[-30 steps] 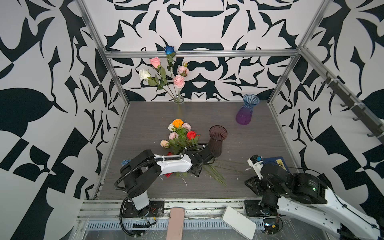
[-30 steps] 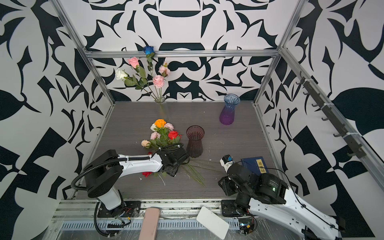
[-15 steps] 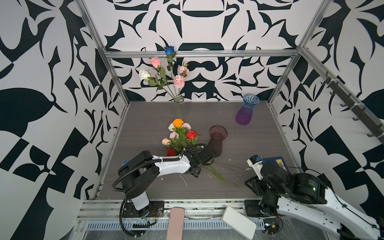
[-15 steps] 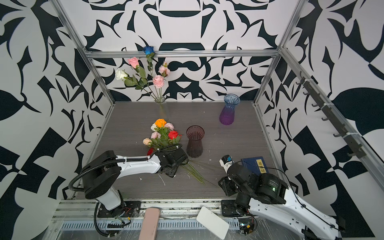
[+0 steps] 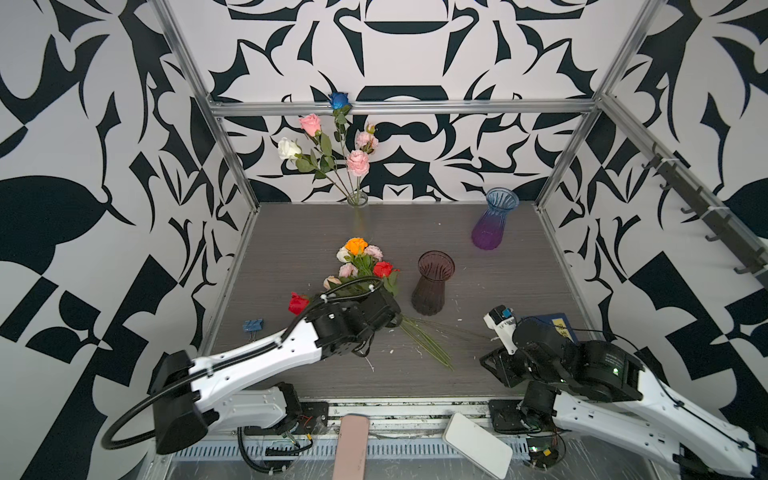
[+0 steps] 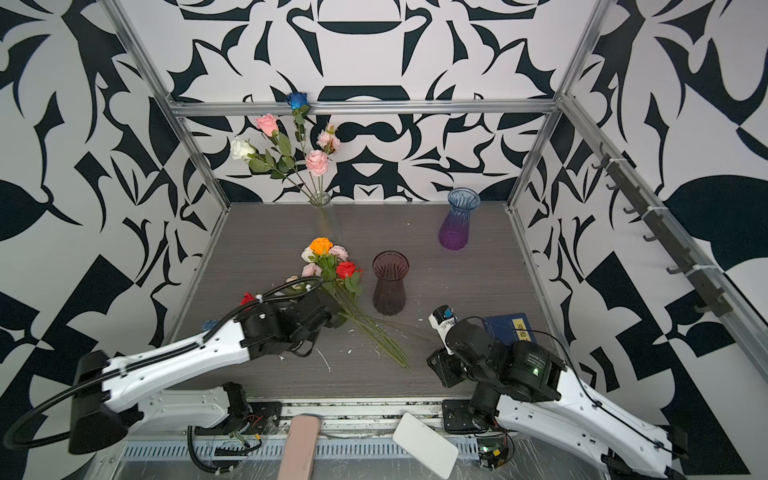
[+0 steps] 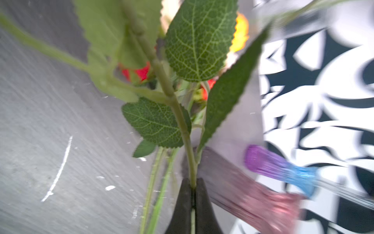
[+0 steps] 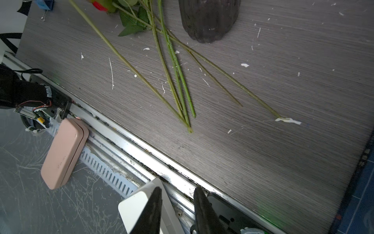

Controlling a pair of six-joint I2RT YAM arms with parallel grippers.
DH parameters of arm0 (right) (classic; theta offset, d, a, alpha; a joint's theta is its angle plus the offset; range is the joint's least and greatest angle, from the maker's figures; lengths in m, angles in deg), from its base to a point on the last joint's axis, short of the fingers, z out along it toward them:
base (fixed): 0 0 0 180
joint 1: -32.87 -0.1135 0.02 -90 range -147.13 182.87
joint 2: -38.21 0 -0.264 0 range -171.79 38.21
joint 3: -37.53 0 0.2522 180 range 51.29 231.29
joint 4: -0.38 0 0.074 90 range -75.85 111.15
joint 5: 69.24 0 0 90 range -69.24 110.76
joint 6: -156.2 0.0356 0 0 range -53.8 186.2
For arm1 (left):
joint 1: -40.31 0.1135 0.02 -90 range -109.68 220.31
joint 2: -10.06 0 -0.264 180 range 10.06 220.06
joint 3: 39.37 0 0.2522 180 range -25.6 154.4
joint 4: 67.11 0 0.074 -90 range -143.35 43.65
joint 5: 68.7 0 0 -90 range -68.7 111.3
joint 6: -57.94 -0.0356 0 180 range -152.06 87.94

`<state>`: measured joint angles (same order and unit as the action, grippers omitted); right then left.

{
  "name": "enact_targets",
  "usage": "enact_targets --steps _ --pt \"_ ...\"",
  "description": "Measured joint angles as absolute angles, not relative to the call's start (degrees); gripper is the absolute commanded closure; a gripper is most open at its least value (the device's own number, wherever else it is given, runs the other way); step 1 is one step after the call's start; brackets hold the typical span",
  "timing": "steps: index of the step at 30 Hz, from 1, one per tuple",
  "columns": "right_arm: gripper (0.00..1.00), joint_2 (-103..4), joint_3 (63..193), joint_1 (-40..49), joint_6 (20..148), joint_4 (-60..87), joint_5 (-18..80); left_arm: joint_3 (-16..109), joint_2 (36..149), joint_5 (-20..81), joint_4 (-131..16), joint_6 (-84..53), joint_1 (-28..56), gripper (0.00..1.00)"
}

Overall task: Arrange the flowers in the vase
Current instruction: 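Hold stems with the right gripper, grasp a red rose with the left, then lift the red rose high out of the bunch with the left gripper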

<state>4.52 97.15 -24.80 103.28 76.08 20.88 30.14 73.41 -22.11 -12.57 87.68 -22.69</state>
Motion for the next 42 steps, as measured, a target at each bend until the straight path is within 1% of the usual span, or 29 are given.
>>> enact_targets --steps 2,4,7,9,10,12,13,15,17,20,24,27,30,33,37,42 --pt "0.69 4.52 95.21 -24.8 104.06 74.66 21.01 30.97 69.08 -26.53 -13.64 85.98 -22.43 1.0" --pt "0.7 4.37 92.78 -24.69 105.64 73.65 20.35 31.93 65.39 -30.16 -16.59 80.08 -21.42 1.0" --pt "0.71 3.71 90.09 -24.67 108.85 72.69 17.2 32.59 61.43 -32.74 -25.43 65.98 -18.19 1.0" --pt "0.71 3.34 89.18 -24.6 111.03 71.79 13.86 32.59 60.25 -31.23 -33.32 54.22 -14.38 1.0" --pt "0.72 3.25 89.02 -24.58 111.84 71.23 12.24 32.61 60.16 -29.59 -37.14 49.11 -12.28 1.0" --pt "0.71 3.3 88.8 -24.58 114.14 69.72 8.81 33.46 61.34 -22.49 -45.25 37.5 -6.25 1.0" --pt "0.71 3.41 88.56 -24.58 115.06 68.97 7.37 34.69 62.44 -19.16 -46.89 33.52 -3.96 1.0" --pt "0.71 3.76 87.6 -24.58 117.29 67.58 4.44 41.42 67.44 -9.77 -49.4 23.82 1.05 1.0" --pt "0.7 4.59 86.36 -24.58 120.3 67.4 1.6 49.55 72.95 -2.18 -50.15 16.3 3.21 1.0" --pt "0.69 7.34 84.41 -24.58 125.18 68.08 -1.31 60.19 79.99 9.01 -51.06 6.81 3.61 1.0" --pt "0.68 15.45 80.48 -24.58 130.88 68.73 -3.14 65.9 84.36 18.54 -51.26 -0.38 3.56 1.0" --pt "0.68 22.82 76.52 -24.58 134.6 68.67 -4.3 65.72 85.54 22.08 -51.78 -3.52 3.61 1.0" --pt "0.68 29.31 75.28 -24.58 139.1 68.01 -6.36 64.68 85.91 24.27 -52.22 -5.45 3.61 1.0" --pt "0.69 34.23 73.46 -24.58 142.71 67.03 -8.57 64.57 86.09 26.47 -52.31 -7.57 3.61 1.0" --pt "0.68 35.12 71.19 -24.58 146.09 66.07 -9.94 63.76 86.09 28.75 -53.82 -9.38 3.61 1.0" --pt "0.67 29.9 69.88 -24.58 146.64 65.7 -10.16 60.61 86.68 30.36 -56.83 -9.62 3.61 1.0"
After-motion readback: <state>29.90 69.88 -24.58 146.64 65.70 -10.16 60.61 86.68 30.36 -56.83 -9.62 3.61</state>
